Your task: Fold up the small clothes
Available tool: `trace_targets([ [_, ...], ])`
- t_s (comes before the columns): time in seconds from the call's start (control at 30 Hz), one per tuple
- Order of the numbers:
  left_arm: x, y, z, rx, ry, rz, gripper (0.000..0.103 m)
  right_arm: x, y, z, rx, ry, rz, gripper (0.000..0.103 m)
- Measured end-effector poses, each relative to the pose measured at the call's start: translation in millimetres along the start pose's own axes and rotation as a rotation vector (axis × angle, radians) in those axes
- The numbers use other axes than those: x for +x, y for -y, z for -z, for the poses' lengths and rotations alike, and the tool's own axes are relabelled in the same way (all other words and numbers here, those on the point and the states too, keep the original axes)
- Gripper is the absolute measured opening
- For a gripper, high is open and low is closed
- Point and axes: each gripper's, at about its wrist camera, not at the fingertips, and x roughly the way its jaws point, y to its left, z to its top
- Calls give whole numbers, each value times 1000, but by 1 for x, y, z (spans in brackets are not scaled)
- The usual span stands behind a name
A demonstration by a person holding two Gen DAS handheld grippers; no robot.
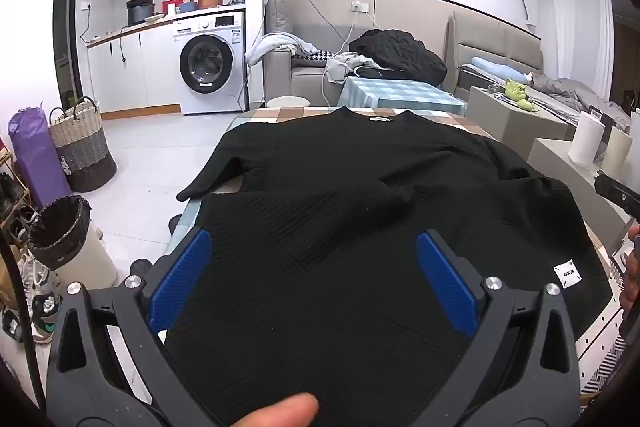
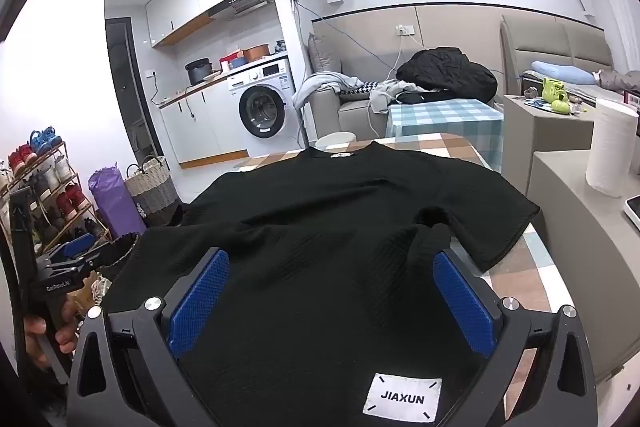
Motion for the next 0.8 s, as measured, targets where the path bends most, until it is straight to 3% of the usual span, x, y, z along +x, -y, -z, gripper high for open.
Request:
trace_targets([
  [0.8,1,0,-3,5,-1,1,102,4,-4,1,8,-23,-18,103],
])
